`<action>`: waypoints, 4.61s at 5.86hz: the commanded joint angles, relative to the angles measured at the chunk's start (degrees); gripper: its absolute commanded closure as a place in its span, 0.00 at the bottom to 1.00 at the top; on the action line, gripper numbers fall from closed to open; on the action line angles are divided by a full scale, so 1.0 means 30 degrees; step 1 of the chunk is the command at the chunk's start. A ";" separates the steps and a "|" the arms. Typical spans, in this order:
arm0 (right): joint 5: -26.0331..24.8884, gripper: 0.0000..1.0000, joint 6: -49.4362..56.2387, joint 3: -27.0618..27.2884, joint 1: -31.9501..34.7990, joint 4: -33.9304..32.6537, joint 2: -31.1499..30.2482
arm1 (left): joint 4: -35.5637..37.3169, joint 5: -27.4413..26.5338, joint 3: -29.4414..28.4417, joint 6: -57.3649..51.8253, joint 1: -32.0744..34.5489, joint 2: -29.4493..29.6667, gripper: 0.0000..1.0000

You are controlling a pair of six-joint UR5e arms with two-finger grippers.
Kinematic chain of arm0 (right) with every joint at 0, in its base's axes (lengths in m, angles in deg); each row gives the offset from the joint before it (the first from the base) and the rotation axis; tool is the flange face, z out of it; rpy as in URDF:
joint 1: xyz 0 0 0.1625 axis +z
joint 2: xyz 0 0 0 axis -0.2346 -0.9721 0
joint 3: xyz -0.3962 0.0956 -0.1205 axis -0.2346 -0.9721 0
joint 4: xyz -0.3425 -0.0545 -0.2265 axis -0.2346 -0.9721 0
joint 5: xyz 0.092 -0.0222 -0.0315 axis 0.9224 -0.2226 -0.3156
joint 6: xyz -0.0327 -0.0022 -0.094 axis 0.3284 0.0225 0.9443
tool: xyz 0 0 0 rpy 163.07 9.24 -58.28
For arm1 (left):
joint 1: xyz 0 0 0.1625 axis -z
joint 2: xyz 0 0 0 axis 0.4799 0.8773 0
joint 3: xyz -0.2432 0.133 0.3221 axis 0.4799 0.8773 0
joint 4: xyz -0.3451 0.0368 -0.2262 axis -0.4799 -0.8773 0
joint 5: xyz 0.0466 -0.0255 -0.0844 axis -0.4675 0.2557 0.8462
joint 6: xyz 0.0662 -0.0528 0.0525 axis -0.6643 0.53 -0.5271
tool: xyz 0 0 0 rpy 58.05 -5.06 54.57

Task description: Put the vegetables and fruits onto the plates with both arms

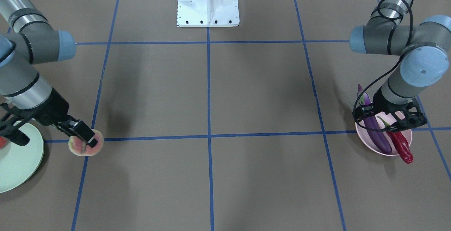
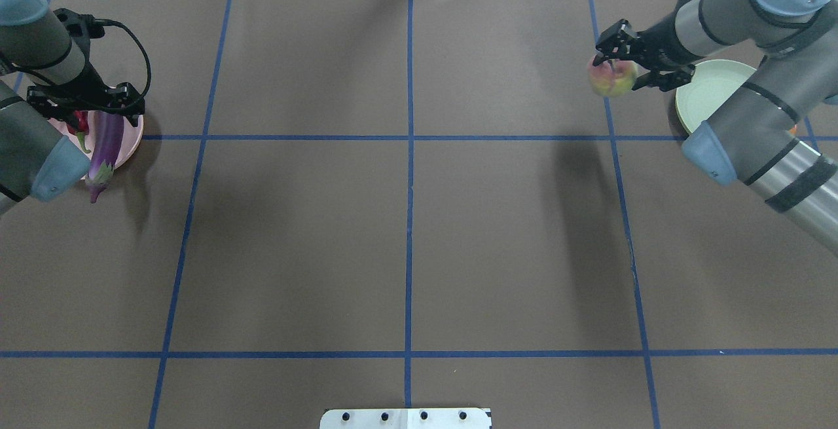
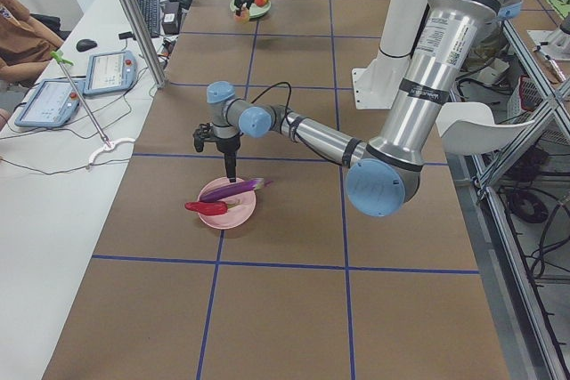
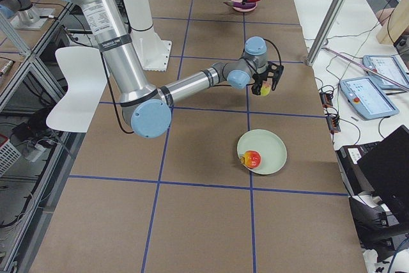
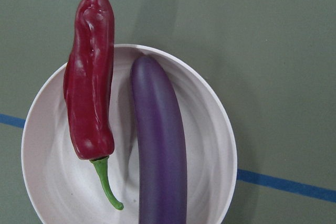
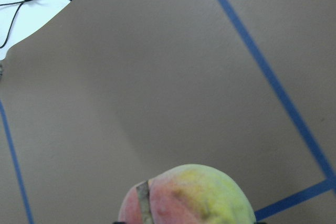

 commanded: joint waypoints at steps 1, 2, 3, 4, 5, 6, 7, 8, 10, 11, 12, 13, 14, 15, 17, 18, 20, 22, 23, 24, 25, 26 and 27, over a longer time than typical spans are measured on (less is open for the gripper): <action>0.1892 1.00 0.6109 -0.1587 0.2428 0.0018 -0.1382 | 0.0019 -0.0023 0.0371 -0.0020 -0.0050 -0.0098 0.00; 0.1961 1.00 0.9360 -0.2553 0.2789 -0.0011 -0.1592 | 0.0019 -0.0022 0.0431 0.0009 -0.0051 -0.0157 0.00; 0.1933 1.00 1.3714 -0.4042 0.3430 -0.0012 -0.1565 | 0.0019 -0.0022 0.0461 0.0009 -0.0080 -0.0157 0.00; 0.1875 1.00 1.5526 -0.4927 0.3408 0.0075 -0.1506 | 0.0019 0.0007 0.0548 0.0328 -0.0138 -0.0099 0.00; 0.1845 1.00 1.5457 -0.4965 0.3407 -0.0011 -0.1448 | 0.0019 -0.0022 0.0636 0.0361 -0.0139 -0.0099 0.00; 0.1758 0.86 1.5254 -0.5197 0.3146 -0.0041 -0.1244 | 0.0019 -0.0051 0.0637 0.0361 -0.0139 -0.0099 0.00; 0.1699 0.01 1.5136 -0.5228 0.3086 0.0133 -0.1213 | 0.0019 -0.0023 0.0782 0.0448 -0.0139 -0.0099 0.00; 0.1785 0.00 1.5135 -0.5142 0.3143 0.0164 -0.1213 | 0.0048 -0.0022 0.0784 0.0507 -0.0139 -0.0099 0.00; 0.2745 0.00 1.5164 -0.4123 0.3783 0.0019 -0.1416 | 0.0048 0.0181 0.1569 0.0449 -0.0110 -0.0389 0.00; 0.4174 0.00 1.5367 -0.3912 0.4832 -0.0011 -0.1650 | -0.0039 0.0647 0.2880 0.0246 -0.0080 -0.1204 0.00; 0.4449 0.00 1.5514 -0.3736 0.5771 -0.0041 -0.1826 | -0.0069 0.1580 0.4343 -0.0742 0.0007 -0.2372 0.00; 0.4452 0.00 1.5834 -0.3706 0.5780 -0.0360 -0.1828 | -0.0069 0.1850 0.4822 -0.2870 0.0501 -0.2964 0.00; 0.4974 0.00 1.7346 -0.3647 0.6390 -0.1813 -0.1799 | -0.0040 0.3158 0.4624 -0.4834 0.1956 -0.3028 0.00; 0.5966 0.00 1.9594 -0.3473 0.7353 -0.3829 -0.1770 | 0.0076 0.4998 0.4622 -0.6507 0.3537 -0.3666 0.00; 0.5947 0.00 2.1721 -0.1520 0.8267 -0.6797 -0.3021 | 0.0223 0.5749 0.4622 -1.1684 0.6524 -0.5654 0.00; 0.5743 0.00 2.2567 -0.0319 0.8677 -0.8462 -0.3580 | 0.1065 0.6909 0.4419 -1.4029 0.9093 -0.6448 0.00; 0.4813 0.00 2.4128 0.1960 0.8889 -0.9942 -0.5793 | 0.1104 0.7125 0.4066 -1.3965 1.0397 -0.8004 0.00; 0.3953 0.00 2.4187 0.3648 0.8857 -1.0235 -0.7100 | 0.1132 0.7126 0.4300 -1.3936 1.0906 -0.8009 0.00; 0.4389 0.00 2.4129 0.3822 0.8973 -1.0294 -0.7363 | 0.1074 0.7039 0.4212 -1.4081 1.0877 -0.7980 0.00; 0.4655 0.00 2.4071 0.3679 0.8974 -1.0469 -0.7452 | 0.1160 0.6893 0.4675 -1.4140 1.0877 -0.7863 0.00; 0.4918 0.00 2.4157 0.3910 0.8974 -1.0210 -0.8207 | 0.1306 0.6834 0.5231 -1.4141 1.0906 -0.7949 0.00; 0.5095 0.00 2.4158 0.4173 0.8974 -1.0323 -0.8418 | 0.1337 0.5992 0.4744 -1.3909 1.0819 -0.7950 0.00; 0.5213 0.00 2.3781 0.4234 0.8945 -1.0440 -0.8362 | 0.1453 0.5781 0.5145 -1.3878 1.0847 -0.7950 0.00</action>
